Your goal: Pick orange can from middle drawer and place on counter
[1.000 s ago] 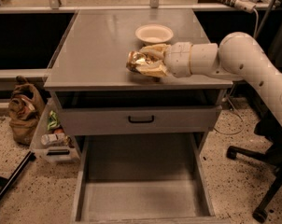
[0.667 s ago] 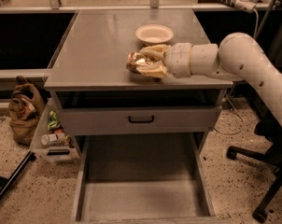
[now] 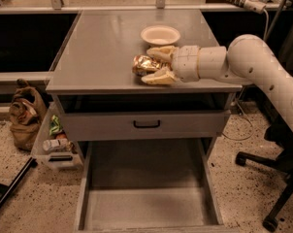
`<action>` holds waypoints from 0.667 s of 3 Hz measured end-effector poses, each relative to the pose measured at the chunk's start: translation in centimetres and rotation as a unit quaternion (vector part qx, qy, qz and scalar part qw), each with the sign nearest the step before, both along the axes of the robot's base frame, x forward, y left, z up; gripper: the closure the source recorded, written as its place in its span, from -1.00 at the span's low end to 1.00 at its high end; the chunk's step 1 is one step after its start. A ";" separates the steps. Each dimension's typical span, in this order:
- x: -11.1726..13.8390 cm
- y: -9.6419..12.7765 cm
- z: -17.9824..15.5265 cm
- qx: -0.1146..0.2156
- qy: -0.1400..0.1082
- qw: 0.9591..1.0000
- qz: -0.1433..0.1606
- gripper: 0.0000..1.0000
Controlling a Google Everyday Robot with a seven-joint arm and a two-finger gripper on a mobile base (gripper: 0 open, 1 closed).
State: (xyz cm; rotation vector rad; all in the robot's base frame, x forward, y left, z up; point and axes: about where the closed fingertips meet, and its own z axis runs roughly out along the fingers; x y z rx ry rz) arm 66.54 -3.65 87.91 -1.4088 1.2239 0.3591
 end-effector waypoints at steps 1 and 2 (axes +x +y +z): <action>0.0 0.0 0.0 0.000 0.000 1.000 0.000 -1.00; 0.0 0.0 0.0 0.000 0.000 1.000 0.000 -1.00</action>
Offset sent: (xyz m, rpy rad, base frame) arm 0.0000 0.0000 0.0000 0.0000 0.0000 0.0000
